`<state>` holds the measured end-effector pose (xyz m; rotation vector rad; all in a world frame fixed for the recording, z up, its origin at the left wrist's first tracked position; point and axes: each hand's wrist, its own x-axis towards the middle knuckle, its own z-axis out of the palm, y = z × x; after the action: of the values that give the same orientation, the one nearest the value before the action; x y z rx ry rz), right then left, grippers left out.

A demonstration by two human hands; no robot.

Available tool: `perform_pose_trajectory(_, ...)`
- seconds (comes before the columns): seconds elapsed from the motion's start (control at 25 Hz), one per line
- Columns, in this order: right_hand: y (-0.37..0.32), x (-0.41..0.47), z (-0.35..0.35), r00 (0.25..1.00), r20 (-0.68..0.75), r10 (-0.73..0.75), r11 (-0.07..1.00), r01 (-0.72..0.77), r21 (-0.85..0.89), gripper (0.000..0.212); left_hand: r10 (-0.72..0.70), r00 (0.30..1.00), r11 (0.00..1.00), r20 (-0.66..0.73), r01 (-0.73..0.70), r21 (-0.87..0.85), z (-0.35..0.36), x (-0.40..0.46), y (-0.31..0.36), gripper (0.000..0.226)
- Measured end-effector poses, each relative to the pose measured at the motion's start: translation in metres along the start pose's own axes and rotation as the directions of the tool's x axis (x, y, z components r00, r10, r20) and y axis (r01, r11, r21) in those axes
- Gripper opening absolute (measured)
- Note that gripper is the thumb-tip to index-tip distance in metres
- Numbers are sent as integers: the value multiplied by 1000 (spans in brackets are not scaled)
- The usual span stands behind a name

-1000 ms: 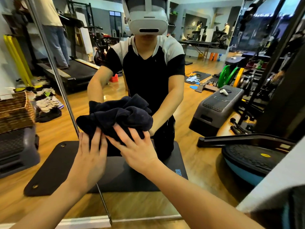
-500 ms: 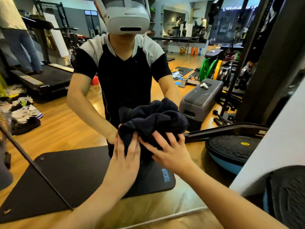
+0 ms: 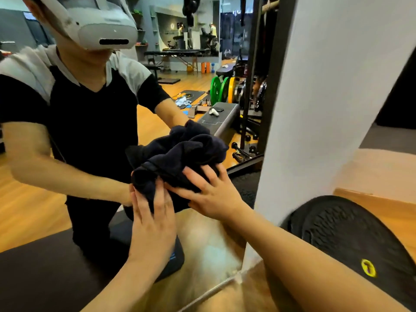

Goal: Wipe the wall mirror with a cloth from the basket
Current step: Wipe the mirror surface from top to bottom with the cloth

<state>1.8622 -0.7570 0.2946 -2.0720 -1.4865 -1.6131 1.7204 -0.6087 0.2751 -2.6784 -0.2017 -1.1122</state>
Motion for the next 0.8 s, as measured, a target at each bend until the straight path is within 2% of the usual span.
perform_pose_trajectory(0.16, 50, -28, -4, 1000, 3, 3, 1000, -3, -12, 56, -47, 998, 997, -28, 45, -59, 18, 25, 55, 69)
perform_pose_trajectory(0.32, 88, -50, -7, 998, -38, 45, 999, -46, -18, 43, 0, 998, 995, -57, -6, -96, 29, 48, 97, 59)
perform_pose_trajectory(0.48, 123, -75, -17, 994, -4, 112, 993, -112, -33, 42, 52, 995, 991, -90, -62, -117, 34, 72, 133, 55)
perform_pose_trajectory(0.64, 128, -94, -25, 976, 44, 213, 977, -212, -6, 36, 156, 986, 986, -61, -160, -53, 41, 74, 145, 51)
perform_pose_trajectory(0.8, 119, -107, -25, 972, 68, 223, 975, -223, -8, 31, 245, 969, 967, 37, -247, 68, 50, 55, 141, 60)
